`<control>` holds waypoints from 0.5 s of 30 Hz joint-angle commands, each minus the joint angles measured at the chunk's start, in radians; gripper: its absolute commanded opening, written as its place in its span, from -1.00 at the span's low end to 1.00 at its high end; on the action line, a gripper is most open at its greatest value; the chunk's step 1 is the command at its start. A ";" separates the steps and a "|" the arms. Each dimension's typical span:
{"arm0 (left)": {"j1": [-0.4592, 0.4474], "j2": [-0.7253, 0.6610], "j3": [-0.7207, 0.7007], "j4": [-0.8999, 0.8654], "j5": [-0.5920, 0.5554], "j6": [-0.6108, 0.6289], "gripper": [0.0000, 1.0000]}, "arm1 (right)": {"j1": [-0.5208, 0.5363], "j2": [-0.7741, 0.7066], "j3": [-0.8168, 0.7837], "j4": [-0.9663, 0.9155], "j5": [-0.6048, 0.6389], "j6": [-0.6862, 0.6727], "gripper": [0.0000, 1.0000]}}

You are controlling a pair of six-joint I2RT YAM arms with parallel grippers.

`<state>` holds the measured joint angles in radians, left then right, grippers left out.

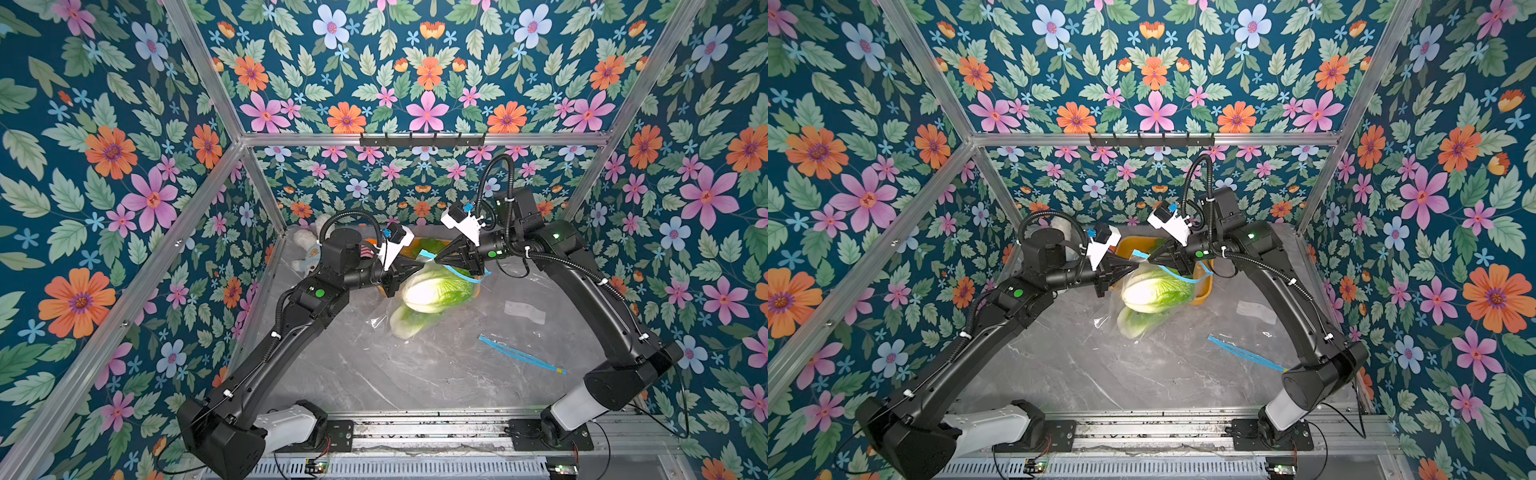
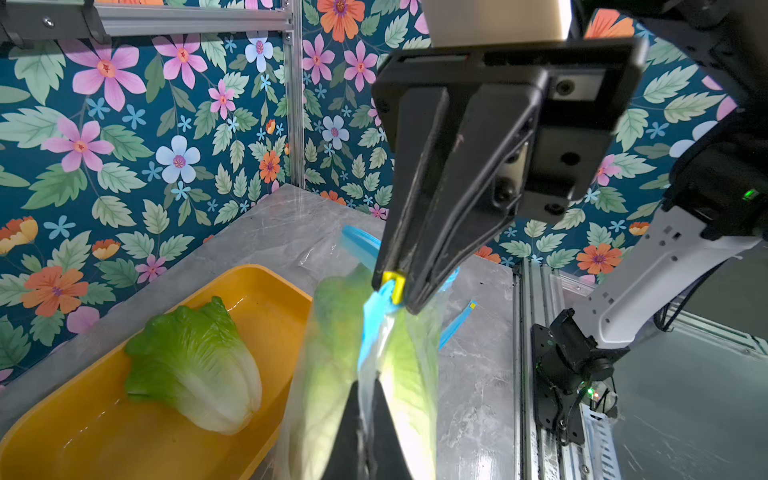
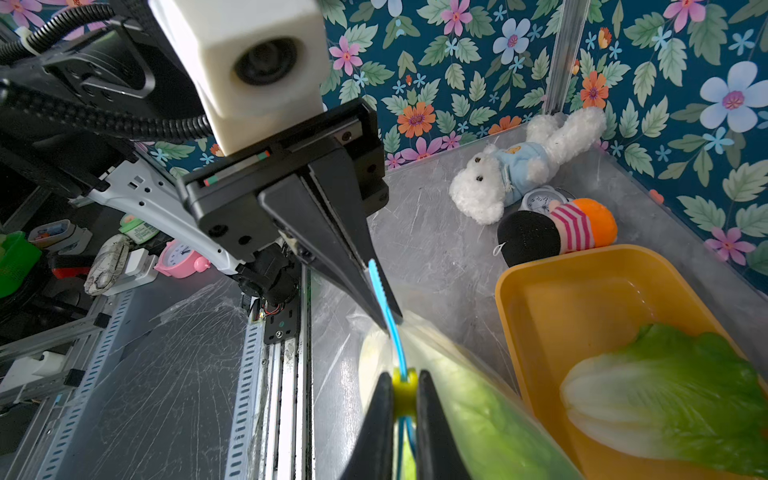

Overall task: Put the chinese cabbages into a zipper bag and zip it
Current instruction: Zip the zipper on the zipper food storage bag.

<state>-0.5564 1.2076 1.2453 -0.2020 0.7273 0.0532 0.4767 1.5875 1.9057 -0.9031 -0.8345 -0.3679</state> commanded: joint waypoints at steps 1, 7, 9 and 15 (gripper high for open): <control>0.003 -0.015 -0.004 0.048 -0.013 -0.022 -1.00 | -0.009 -0.016 -0.010 -0.029 0.035 -0.004 -0.91; 0.025 -0.079 -0.049 0.105 -0.082 -0.086 -1.00 | -0.050 -0.056 -0.066 -0.014 0.037 0.030 -0.91; 0.033 -0.100 -0.068 0.130 -0.093 -0.096 -1.00 | -0.056 -0.069 -0.080 -0.014 0.049 0.034 -0.91; 0.071 -0.129 -0.084 0.107 -0.199 -0.123 -1.00 | -0.099 -0.120 -0.141 0.013 0.054 0.068 -0.91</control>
<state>-0.5037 1.0950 1.1645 -0.1287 0.6319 -0.0399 0.3931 1.4868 1.7775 -0.8921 -0.8268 -0.3153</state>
